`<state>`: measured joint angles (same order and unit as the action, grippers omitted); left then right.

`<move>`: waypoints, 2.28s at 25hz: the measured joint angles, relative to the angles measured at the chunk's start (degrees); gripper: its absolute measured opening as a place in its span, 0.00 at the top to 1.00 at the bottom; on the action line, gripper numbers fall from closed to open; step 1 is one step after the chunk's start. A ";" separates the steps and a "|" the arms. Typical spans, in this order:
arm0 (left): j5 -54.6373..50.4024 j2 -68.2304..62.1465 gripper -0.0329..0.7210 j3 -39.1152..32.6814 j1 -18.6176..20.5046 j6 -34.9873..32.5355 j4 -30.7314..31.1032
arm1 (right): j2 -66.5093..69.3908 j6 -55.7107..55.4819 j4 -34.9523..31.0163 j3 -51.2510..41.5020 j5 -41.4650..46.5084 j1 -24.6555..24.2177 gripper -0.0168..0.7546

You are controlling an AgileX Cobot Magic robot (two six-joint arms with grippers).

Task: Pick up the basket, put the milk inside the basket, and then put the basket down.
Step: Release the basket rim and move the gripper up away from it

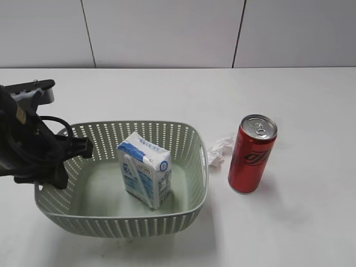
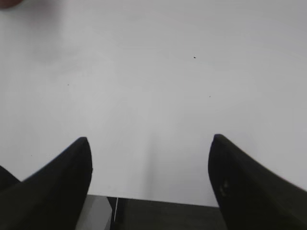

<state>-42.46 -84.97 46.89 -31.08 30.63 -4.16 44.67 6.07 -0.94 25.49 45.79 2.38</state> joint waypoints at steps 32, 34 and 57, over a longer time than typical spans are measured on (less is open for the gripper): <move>-4.43 -35.87 0.96 42.45 7.56 -5.58 0.47 | -44.92 -1.00 -0.10 -1.56 8.12 0.00 0.21; -3.95 -36.92 0.96 43.49 8.17 -7.18 0.53 | -44.92 -1.00 -0.10 -1.56 8.12 0.00 0.21; -25.98 -31.23 0.11 56.29 16.58 -22.91 4.85 | -44.92 -1.00 0.01 -1.62 8.17 0.00 0.21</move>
<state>-68.44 -116.21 103.19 -14.51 7.72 0.69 -0.24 5.07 -0.94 23.87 53.96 2.38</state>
